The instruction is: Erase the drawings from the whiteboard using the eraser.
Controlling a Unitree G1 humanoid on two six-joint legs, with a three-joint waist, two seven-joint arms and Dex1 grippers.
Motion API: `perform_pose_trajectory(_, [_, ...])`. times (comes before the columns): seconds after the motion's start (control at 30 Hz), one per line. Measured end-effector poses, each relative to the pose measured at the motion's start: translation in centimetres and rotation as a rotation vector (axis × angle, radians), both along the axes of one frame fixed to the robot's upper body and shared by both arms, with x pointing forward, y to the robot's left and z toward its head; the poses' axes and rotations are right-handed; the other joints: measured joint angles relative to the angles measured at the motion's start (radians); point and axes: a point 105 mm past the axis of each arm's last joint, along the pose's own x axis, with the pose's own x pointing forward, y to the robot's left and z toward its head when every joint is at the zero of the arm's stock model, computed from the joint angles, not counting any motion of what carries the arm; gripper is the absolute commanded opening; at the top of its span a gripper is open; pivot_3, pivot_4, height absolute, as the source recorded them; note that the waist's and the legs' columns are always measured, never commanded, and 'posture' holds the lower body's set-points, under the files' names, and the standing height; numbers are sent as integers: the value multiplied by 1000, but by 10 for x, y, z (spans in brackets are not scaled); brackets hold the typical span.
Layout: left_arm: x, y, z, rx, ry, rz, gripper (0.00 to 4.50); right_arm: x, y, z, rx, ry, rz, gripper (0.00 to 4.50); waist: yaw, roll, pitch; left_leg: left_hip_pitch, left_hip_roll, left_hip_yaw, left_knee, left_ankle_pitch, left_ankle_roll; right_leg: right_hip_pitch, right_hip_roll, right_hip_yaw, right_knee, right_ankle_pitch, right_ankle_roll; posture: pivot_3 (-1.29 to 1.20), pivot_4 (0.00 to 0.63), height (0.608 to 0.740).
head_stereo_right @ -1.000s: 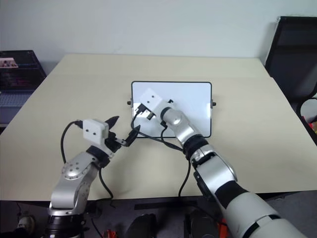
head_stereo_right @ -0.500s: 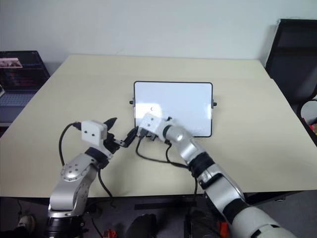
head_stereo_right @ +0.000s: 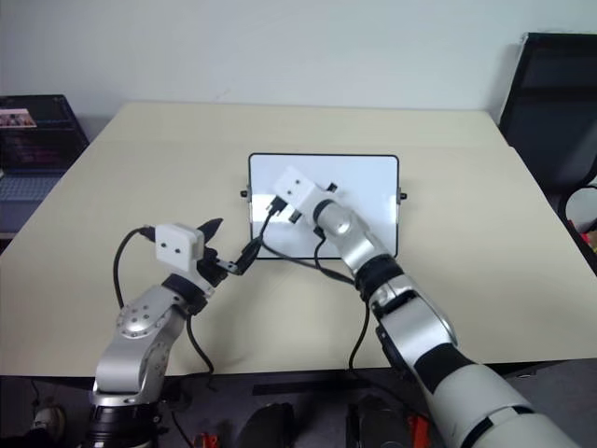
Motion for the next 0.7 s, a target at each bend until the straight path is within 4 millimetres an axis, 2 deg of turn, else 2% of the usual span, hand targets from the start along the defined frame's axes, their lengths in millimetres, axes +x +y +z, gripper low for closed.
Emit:
perform_pose_trajectory(0.17, [0, 1, 0, 2, 1, 4, 4500, -35, 27, -39, -64, 86, 142, 1200, 0, 0, 0, 0, 0, -1, 0, 0, 0, 0, 0, 0, 1, 0, 1, 0, 150, 740])
perform_pose_trajectory(0.23, [1, 3, -2, 2, 8, 9, 4500, -36, 30, -39, -81, 87, 150, 1200, 1, 0, 0, 0, 0, -1, 1, 0, 0, 0, 0, -1, 1, 0, 1, 0, 150, 740])
perform_pose_trajectory(0.33, [1, 4, -1, 2, 6, 13, 4500, -29, 29, -31, -92, 66, 124, 1200, 1, 0, 0, 0, 0, -1, 1, 0, 0, 0, 0, -1, 1, 0, 1, 0, 150, 740])
perform_pose_trajectory(0.4, [1, 3, -1, 2, 4, 12, 4500, -17, 24, -16, -81, 34, 77, 1200, 2, 0, 0, -1, 0, -1, 1, 0, 0, 0, 0, -1, 0, 0, 0, 0, 150, 740])
perform_pose_trajectory(0.57, [1, 3, -1, 2, 4, 12, 4500, 15, -2, 25, -16, -65, -78, 1200, 1, 0, 0, -1, 0, 0, 0, 0, 0, 0, 0, -1, -1, 0, -1, 0, 150, 740])
perform_pose_trajectory(0.7, [1, 3, -1, 2, 4, 11, 4500, 20, -10, 30, 20, -90, -114, 1200, 0, 0, 0, -1, 0, 0, 0, 0, 0, -1, 0, -1, -1, 0, -2, 0, 150, 740])
